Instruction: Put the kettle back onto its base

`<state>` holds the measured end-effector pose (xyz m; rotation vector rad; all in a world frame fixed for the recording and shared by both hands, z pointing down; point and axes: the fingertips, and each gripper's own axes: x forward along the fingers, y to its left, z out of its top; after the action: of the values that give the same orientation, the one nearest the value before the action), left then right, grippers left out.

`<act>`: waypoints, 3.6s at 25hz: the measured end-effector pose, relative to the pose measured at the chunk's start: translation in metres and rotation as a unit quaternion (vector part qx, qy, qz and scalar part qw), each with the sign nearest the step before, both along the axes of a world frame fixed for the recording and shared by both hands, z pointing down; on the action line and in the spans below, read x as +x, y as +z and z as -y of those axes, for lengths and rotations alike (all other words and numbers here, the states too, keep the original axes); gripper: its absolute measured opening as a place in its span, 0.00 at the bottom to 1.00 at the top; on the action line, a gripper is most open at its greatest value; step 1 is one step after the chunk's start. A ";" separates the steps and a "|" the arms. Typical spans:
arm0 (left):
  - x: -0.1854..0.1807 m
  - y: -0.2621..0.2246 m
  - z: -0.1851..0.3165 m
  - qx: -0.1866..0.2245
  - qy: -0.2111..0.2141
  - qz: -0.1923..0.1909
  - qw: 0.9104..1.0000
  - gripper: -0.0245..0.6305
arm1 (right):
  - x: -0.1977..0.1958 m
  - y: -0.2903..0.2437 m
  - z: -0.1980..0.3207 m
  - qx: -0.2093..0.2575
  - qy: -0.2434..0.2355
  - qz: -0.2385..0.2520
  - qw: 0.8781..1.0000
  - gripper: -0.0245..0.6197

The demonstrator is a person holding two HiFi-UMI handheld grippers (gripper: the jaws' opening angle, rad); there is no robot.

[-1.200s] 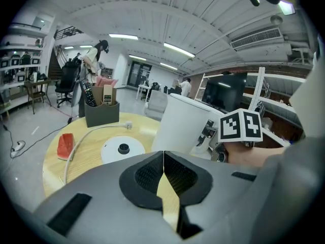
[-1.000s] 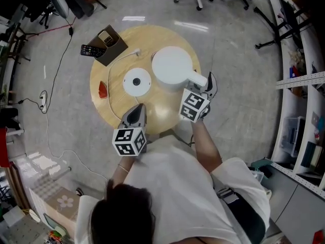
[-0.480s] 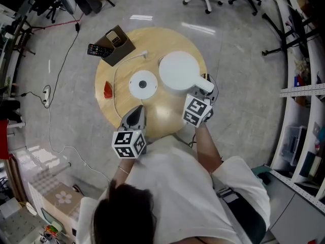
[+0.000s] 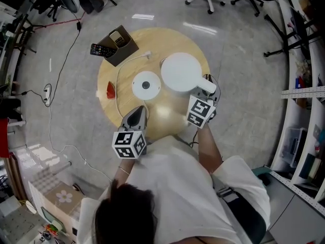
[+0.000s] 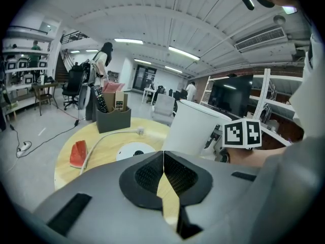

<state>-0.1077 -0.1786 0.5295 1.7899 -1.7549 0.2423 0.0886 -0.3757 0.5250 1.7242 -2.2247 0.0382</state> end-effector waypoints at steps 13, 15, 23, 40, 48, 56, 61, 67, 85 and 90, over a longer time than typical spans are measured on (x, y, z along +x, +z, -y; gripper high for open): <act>-0.005 0.006 -0.008 -0.011 -0.015 -0.017 1.000 0.08 | 0.005 -0.002 0.006 -0.006 0.014 0.060 0.998 0.10; -0.005 0.006 -0.009 -0.009 -0.013 -0.017 1.000 0.08 | 0.005 -0.003 0.007 -0.007 0.016 0.068 0.998 0.10; -0.001 0.005 -0.011 0.000 -0.012 -0.031 0.999 0.08 | 0.019 -0.007 0.012 -0.016 0.026 0.086 0.996 0.10; -0.003 -0.004 -0.023 0.027 -0.022 -0.047 0.998 0.08 | -0.008 -0.050 0.010 0.007 -0.007 0.112 0.994 0.10; -0.023 -0.021 -0.045 0.064 -0.062 -0.044 0.995 0.08 | -0.048 -0.063 0.006 0.007 -0.046 0.114 0.992 0.10; -0.042 -0.026 -0.072 0.078 -0.101 -0.045 0.991 0.08 | -0.093 -0.075 -0.001 0.015 -0.080 0.113 0.990 0.10; -0.048 -0.024 -0.083 0.077 -0.119 -0.054 0.988 0.08 | -0.118 -0.079 -0.006 0.015 -0.098 0.114 0.988 0.10; -0.049 -0.020 -0.091 0.066 -0.121 -0.057 0.989 0.08 | -0.140 -0.083 -0.007 0.020 -0.116 0.115 0.986 0.10; -0.052 -0.007 -0.095 0.050 -0.123 -0.078 0.988 0.08 | -0.179 -0.060 0.000 0.006 -0.138 0.099 0.985 0.10; -0.051 -0.006 -0.088 0.054 -0.115 -0.084 0.988 0.08 | -0.185 -0.051 0.002 -0.001 -0.144 0.099 0.985 0.10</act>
<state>-0.1585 -0.0907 0.5237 1.6108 -1.8614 -0.0983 -0.0963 -0.3779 0.4738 1.4343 -2.5961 0.1493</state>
